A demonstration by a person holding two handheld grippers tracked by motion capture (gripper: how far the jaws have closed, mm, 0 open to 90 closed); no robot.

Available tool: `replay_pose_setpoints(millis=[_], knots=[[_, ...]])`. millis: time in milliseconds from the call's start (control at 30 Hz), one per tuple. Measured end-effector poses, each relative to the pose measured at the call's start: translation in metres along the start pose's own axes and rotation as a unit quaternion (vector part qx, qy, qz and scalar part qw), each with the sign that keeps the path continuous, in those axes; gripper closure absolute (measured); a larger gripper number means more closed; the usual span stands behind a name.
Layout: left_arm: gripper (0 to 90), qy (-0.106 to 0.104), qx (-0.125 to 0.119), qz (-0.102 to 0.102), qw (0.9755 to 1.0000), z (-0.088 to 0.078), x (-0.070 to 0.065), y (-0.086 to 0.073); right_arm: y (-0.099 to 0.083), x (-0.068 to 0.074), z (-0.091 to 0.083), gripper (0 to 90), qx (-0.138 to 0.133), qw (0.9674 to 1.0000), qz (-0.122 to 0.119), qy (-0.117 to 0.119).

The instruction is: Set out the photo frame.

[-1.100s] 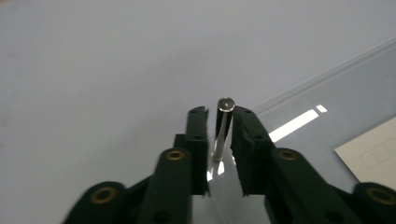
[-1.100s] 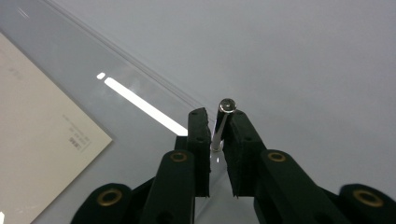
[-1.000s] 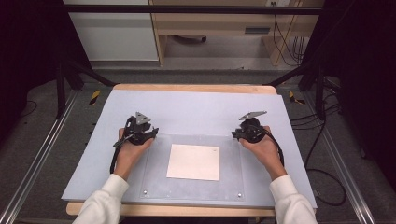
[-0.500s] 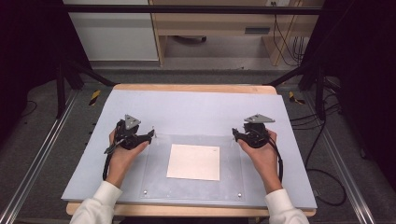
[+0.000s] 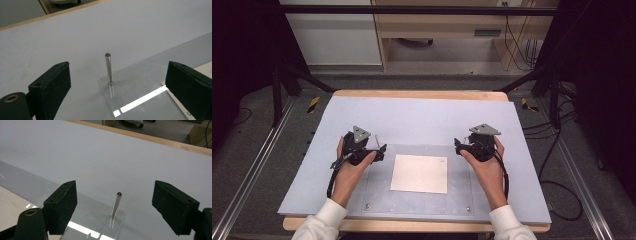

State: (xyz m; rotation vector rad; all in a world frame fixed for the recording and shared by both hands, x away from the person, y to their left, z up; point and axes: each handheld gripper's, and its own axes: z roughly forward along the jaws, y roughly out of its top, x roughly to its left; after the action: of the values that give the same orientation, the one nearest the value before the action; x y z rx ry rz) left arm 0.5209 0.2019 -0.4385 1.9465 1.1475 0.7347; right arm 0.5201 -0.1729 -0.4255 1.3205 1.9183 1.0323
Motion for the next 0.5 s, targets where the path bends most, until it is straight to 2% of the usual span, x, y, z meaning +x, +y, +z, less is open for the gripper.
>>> replay_pose_setpoints(millis=[100,167,200,267,300,333,367,400,500], knots=[[10.3,0.003,-0.002,0.009,1.0,0.001,-0.005,-0.001,-0.002,0.003,0.003,29.1,0.009,0.9999,-0.011,-0.006],[12.3,0.004,-0.002,0.01,0.9999,0.001,-0.005,-0.001,-0.003,0.005,0.005,31.4,0.011,0.9998,-0.015,-0.008],[20.3,0.007,-0.002,0.008,0.9999,0.001,-0.005,-0.001,-0.004,0.006,0.007,38.2,0.012,0.9996,-0.023,-0.01],[26.0,0.007,-0.001,0.006,1.0,0.001,-0.004,-0.002,-0.004,0.006,0.008,45.9,0.011,0.9994,-0.03,-0.015],[30.0,0.007,-0.001,0.006,1.0,0.001,-0.004,-0.002,-0.004,0.006,0.008,45.9,0.011,0.9994,-0.03,-0.015],[32.4,0.009,-0.007,0.001,0.9999,0.001,-0.003,-0.003,-0.005,0.007,0.01,50.6,0.011,0.9995,-0.027,-0.014],[34.8,0.009,-0.007,0.001,0.9999,0.001,-0.003,-0.003,-0.005,0.007,0.01,50.6,0.011,0.9995,-0.027,-0.014],[37.3,0.011,-0.008,0.002,0.9999,0.002,-0.003,-0.004,-0.006,0.007,0.012,54.5,0.011,0.9993,-0.03,-0.017],[41.2,0.015,-0.011,-0.003,0.9998,0.003,-0.001,-0.005,-0.006,0.007,0.012,58.6,0.013,0.9991,-0.038,-0.016]])
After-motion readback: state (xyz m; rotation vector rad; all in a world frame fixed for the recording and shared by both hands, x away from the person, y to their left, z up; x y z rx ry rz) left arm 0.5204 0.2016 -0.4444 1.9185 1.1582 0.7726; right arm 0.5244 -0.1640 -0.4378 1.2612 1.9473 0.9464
